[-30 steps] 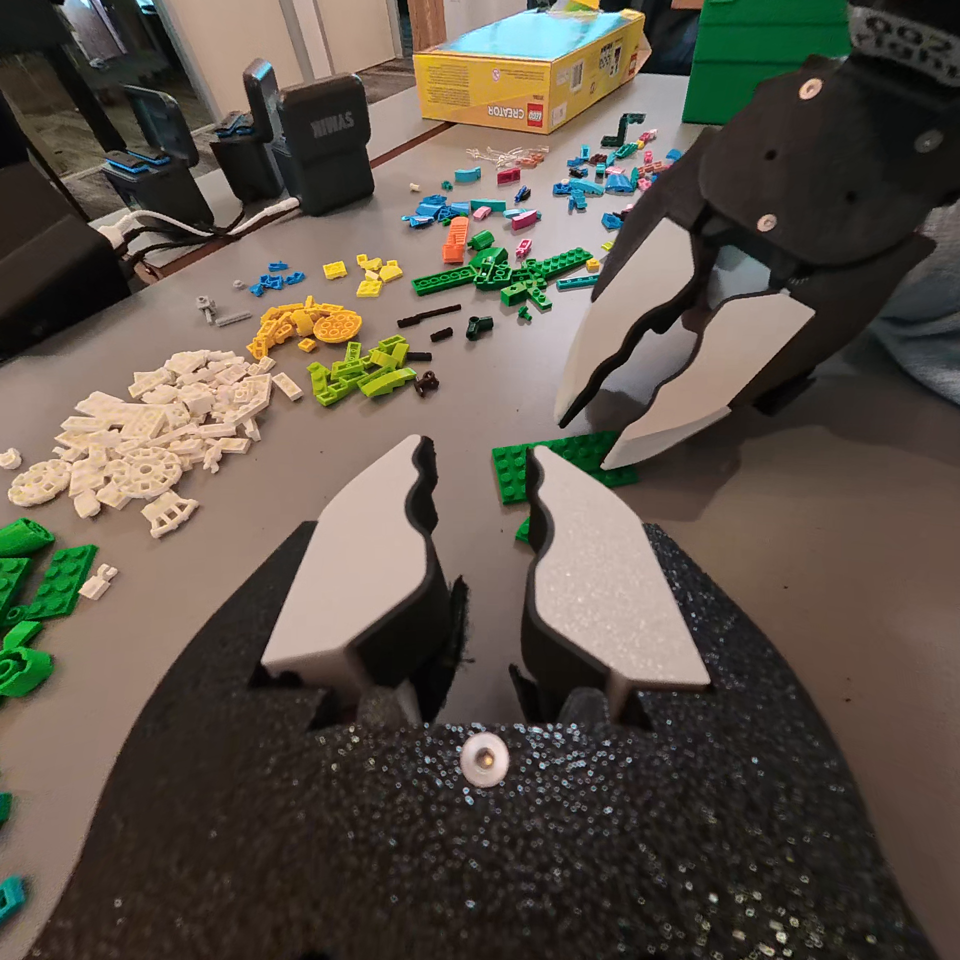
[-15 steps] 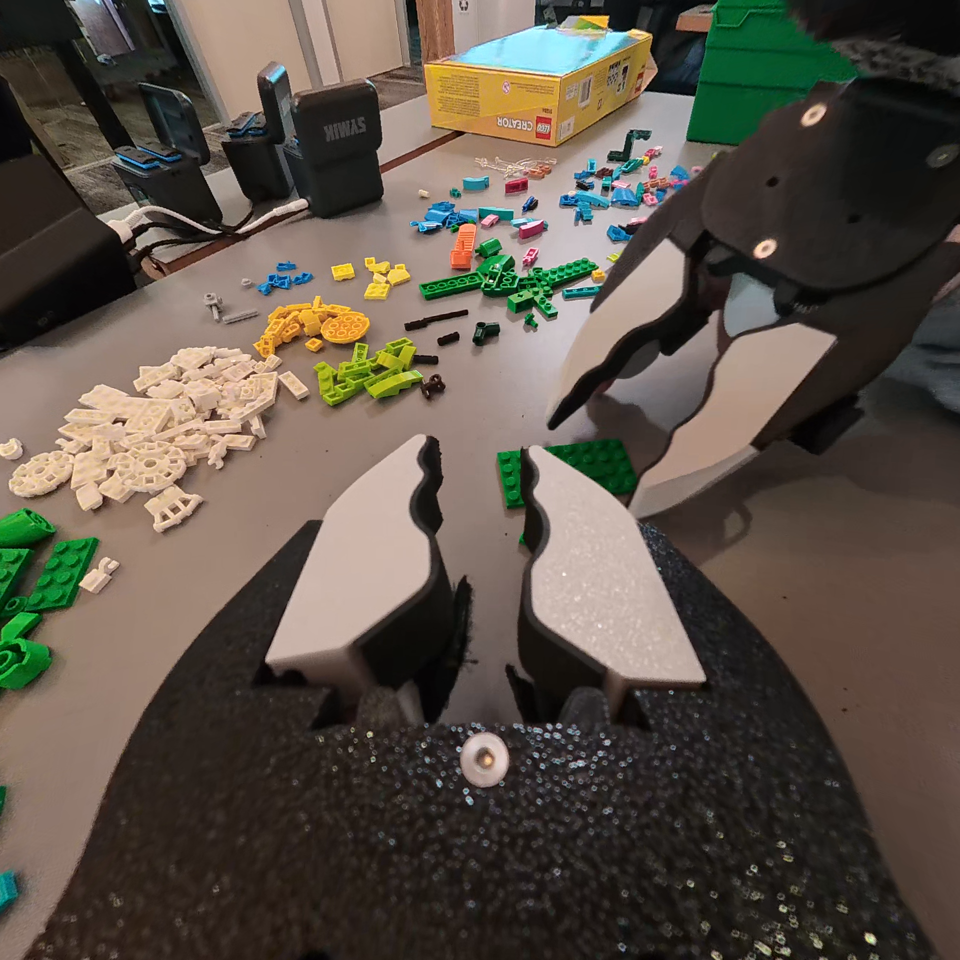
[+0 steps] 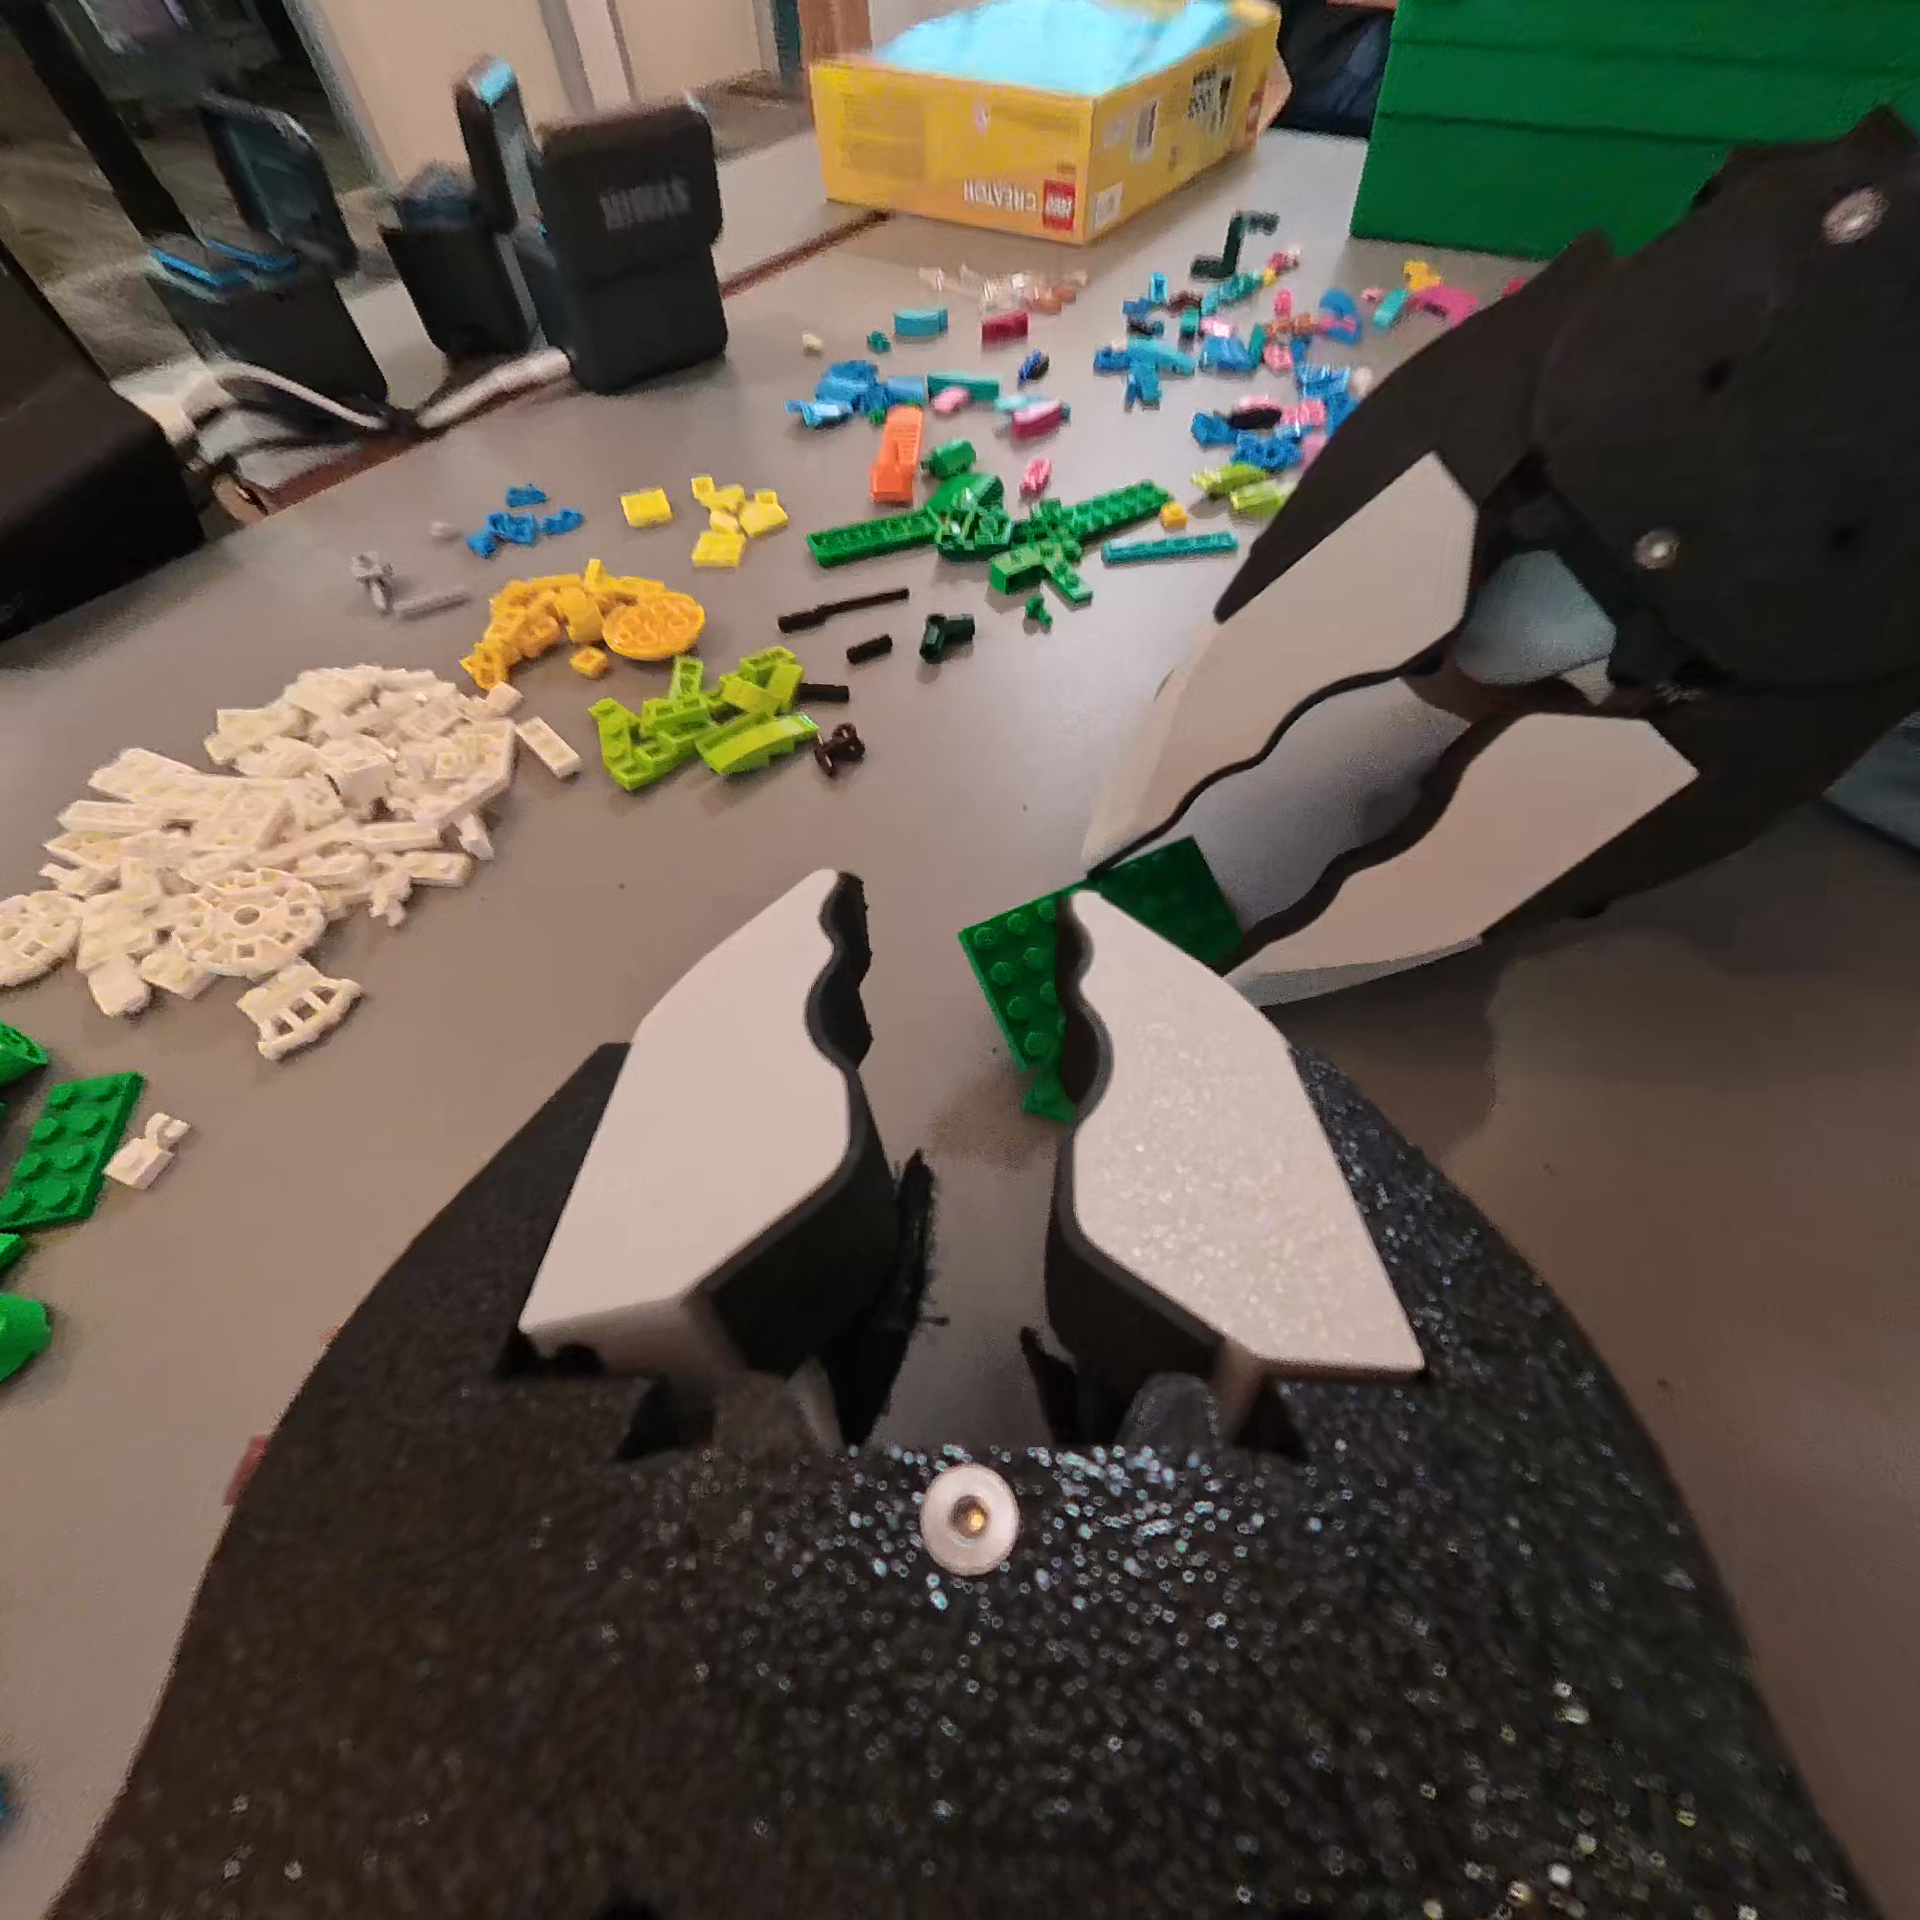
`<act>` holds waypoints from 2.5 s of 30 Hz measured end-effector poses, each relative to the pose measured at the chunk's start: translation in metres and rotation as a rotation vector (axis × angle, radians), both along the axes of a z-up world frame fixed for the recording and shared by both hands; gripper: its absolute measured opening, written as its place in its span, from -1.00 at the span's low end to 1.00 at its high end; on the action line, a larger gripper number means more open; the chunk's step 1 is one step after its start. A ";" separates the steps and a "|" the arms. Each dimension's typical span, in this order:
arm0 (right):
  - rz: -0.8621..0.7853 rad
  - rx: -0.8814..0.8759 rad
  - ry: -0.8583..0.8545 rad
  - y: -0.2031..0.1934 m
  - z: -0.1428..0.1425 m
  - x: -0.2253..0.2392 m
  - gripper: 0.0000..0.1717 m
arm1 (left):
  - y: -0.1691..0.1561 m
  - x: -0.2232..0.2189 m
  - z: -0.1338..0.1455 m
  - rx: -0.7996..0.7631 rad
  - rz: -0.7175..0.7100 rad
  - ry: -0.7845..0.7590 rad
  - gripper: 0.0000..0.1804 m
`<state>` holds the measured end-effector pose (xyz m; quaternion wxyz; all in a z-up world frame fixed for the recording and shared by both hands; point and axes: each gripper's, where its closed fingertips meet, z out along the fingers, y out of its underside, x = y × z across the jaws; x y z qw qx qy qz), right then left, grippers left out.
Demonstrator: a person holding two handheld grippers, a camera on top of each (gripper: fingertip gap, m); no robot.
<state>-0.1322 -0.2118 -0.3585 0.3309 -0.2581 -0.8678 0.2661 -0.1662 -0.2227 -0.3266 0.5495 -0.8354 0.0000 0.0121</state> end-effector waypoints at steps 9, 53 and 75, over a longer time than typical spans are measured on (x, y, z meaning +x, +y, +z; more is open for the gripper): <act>0.215 0.106 0.163 -0.018 0.006 0.007 -0.64 | -0.009 0.026 -0.033 -0.251 -0.159 -0.325 -0.71; -0.121 -0.385 0.815 0.018 0.101 -0.055 -0.49 | 0.003 -0.015 0.055 0.426 0.099 0.036 -0.96; -0.067 -0.408 0.801 0.013 0.100 -0.047 -0.48 | -0.001 -0.006 0.058 0.455 0.005 -0.037 -0.96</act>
